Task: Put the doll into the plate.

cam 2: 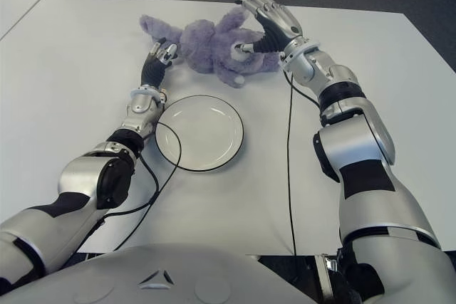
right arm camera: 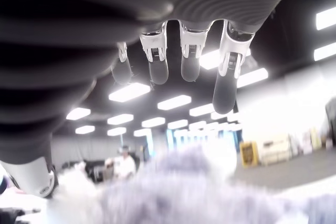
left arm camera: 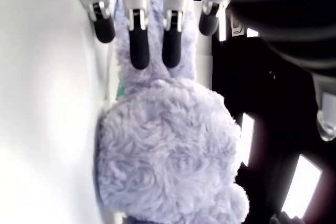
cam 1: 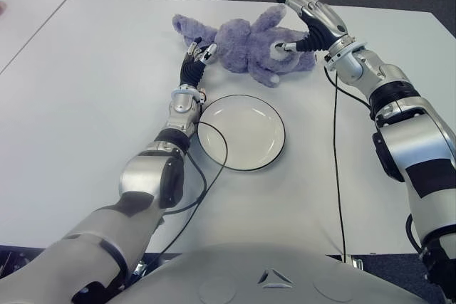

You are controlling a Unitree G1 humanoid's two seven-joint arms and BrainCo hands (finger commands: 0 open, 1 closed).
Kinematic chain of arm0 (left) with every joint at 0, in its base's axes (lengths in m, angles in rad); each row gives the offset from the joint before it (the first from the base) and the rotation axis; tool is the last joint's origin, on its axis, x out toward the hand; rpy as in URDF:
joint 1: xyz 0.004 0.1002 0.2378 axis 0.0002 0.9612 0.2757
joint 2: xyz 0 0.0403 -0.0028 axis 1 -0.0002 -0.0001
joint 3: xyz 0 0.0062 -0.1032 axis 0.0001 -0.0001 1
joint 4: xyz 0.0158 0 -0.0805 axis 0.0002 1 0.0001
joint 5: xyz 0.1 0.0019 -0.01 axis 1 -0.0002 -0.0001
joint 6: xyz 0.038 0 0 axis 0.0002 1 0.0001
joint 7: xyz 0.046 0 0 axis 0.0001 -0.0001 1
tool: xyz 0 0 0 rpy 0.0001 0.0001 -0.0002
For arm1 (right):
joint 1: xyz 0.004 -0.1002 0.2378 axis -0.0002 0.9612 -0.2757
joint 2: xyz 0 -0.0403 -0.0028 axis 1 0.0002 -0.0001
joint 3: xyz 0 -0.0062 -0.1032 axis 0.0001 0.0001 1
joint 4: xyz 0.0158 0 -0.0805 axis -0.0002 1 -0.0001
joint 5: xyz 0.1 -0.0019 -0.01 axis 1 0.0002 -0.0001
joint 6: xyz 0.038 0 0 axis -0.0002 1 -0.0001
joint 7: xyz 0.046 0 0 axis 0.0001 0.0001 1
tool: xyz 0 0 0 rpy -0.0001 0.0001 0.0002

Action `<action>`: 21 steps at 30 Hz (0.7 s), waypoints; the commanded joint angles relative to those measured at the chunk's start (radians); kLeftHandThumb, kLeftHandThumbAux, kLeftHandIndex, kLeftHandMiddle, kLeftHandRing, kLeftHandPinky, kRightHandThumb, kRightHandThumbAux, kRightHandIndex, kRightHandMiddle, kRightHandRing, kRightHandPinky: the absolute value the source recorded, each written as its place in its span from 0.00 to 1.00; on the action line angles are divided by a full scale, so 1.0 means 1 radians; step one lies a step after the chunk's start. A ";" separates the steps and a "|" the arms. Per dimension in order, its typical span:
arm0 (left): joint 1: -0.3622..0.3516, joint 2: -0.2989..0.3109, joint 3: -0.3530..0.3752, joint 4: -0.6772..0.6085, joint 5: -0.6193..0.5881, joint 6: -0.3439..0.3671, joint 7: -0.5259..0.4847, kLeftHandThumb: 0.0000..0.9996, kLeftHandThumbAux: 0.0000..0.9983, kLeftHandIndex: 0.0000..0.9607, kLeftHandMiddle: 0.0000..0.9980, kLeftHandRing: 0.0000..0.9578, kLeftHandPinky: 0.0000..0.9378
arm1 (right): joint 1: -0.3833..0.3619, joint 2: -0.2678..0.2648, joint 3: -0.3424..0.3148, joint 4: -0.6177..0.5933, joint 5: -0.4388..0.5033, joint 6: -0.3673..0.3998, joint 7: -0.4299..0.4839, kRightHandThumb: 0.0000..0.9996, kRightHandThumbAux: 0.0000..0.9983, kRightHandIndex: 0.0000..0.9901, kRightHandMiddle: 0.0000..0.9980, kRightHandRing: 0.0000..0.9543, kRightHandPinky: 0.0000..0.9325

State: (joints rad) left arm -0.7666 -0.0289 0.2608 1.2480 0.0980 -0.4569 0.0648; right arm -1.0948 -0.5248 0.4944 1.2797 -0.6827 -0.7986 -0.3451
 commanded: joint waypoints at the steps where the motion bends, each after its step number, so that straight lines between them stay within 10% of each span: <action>1: 0.189 -0.024 0.002 0.123 0.005 0.106 0.004 0.00 0.41 0.04 0.22 0.21 0.11 | 0.083 0.023 -0.007 -0.010 0.021 -0.008 0.069 0.25 0.57 0.00 0.00 0.00 0.26; 21: 0.194 -0.027 -0.003 0.122 0.007 0.095 0.008 0.00 0.41 0.04 0.22 0.21 0.10 | 0.129 0.041 -0.021 -0.016 0.026 0.020 0.096 0.30 0.58 0.00 0.00 0.00 0.27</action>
State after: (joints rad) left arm -0.7660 -0.0282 0.2578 1.2479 0.0983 -0.4574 0.0648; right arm -1.0072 -0.5048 0.4740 1.2590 -0.6624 -0.7987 -0.2691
